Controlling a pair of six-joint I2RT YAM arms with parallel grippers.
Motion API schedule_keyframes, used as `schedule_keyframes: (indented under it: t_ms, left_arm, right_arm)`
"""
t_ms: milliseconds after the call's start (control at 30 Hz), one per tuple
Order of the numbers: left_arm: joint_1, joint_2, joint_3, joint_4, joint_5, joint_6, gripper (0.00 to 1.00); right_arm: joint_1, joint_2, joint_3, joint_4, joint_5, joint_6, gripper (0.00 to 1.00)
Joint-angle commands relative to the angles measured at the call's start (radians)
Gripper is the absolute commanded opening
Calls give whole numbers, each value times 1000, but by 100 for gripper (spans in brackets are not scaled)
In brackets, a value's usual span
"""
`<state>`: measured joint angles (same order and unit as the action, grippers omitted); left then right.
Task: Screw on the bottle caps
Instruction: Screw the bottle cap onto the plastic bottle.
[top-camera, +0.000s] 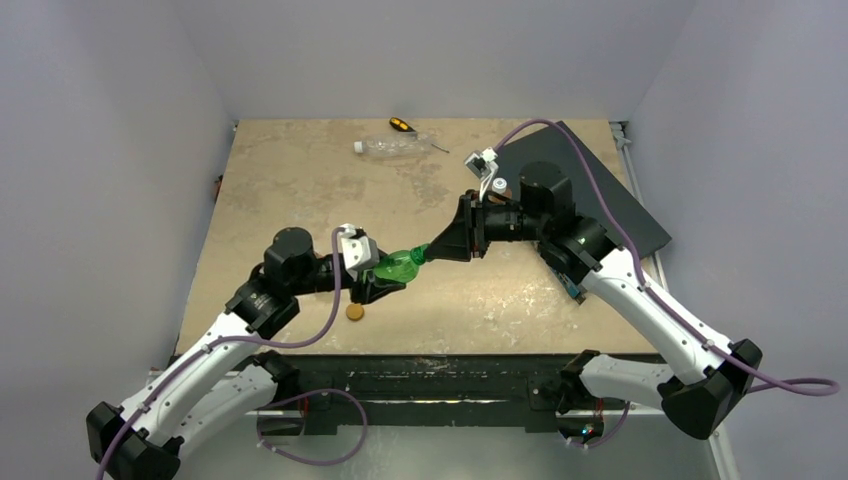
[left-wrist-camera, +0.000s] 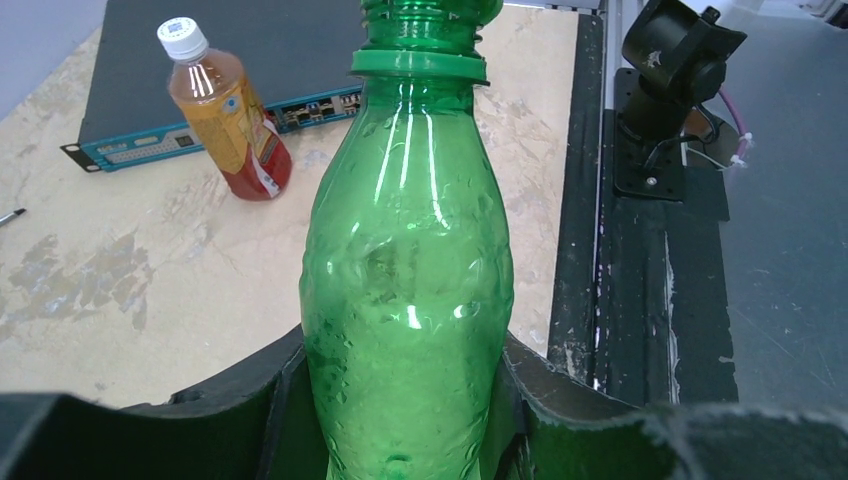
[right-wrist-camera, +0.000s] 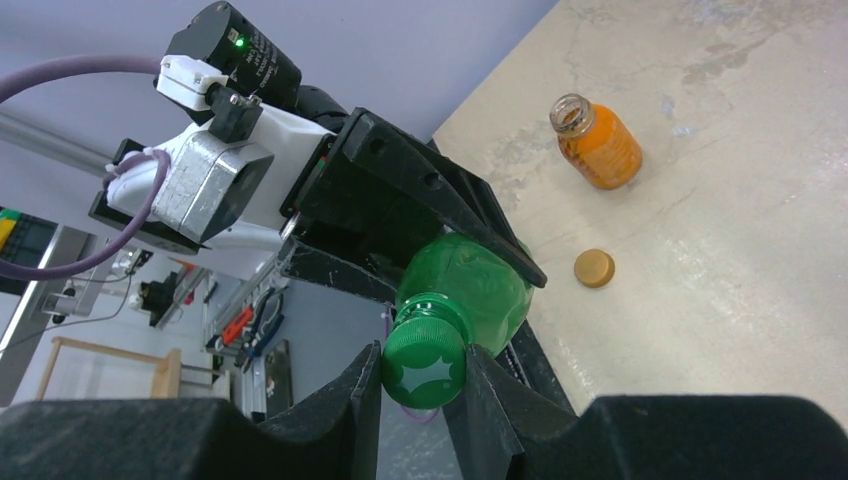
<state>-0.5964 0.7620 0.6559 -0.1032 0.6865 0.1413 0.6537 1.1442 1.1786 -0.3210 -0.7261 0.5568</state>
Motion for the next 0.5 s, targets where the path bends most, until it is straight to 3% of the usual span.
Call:
schedule_keyframes:
  t_ms: [0,467]
  left_arm:
    - [4,9,-5,61,34,-12,0]
    - [3,73,22,29,81,-6,0]
  right_arm:
    - [24,-9,47,3,-10,-19,11]
    - [106,46,148,-212,134,-162,10]
